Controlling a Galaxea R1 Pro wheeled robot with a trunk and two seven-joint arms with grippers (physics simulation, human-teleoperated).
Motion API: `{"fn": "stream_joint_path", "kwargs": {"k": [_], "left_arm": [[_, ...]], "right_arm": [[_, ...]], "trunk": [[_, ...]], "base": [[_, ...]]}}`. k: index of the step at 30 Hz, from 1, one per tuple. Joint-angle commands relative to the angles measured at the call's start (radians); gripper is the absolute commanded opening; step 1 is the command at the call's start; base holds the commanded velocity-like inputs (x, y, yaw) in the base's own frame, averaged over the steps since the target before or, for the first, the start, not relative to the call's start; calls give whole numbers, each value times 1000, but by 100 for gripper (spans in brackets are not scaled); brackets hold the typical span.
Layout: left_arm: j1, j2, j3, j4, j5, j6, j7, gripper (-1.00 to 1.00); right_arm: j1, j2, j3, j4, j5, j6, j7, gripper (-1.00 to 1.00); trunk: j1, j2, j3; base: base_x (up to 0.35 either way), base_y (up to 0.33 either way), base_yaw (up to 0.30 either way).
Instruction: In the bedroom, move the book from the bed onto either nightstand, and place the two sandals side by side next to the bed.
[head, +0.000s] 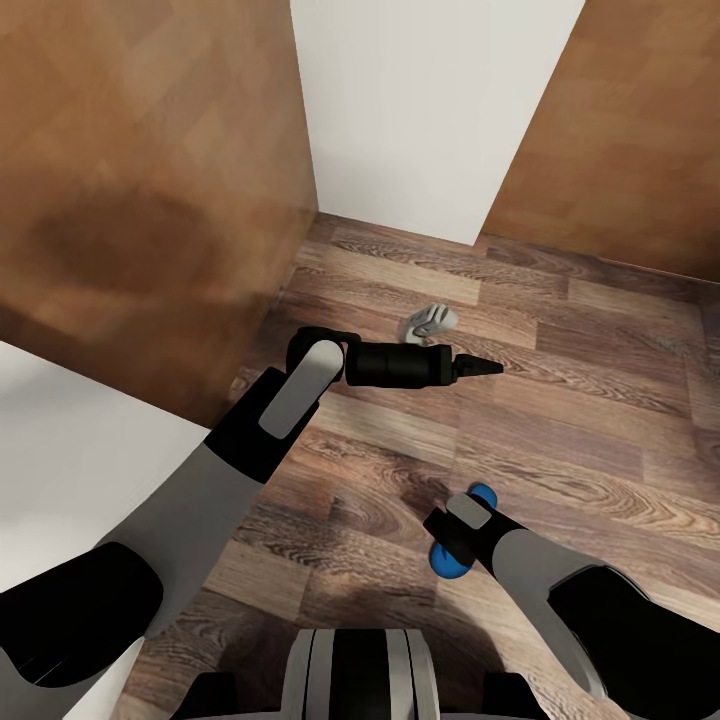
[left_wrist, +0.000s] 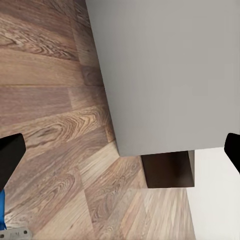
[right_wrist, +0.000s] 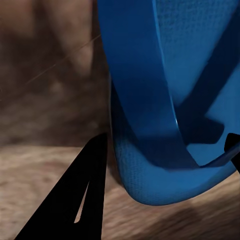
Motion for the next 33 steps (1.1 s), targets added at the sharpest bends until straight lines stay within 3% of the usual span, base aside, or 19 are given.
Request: {"fn": "stream_joint_path", "kwargs": {"k": [1, 18, 33], "left_arm": [[-1, 0, 0, 0, -7, 3, -8, 100], [-1, 0, 1, 17, -8, 3, -8, 100], [-1, 0, 1, 87, -8, 3, -8, 100]], "right_arm": [[0, -1, 4, -5, -13, 0, 1, -100], [0, -1, 5, -5, -10, 3, -10, -100], [1, -1, 8, -5, -7, 0, -19, -100]], "trunk": [[9, 0, -1], [1, 4, 65], [-5, 7, 123]], "base": [[0, 0, 0], [0, 0, 0], [0, 0, 0]]}}
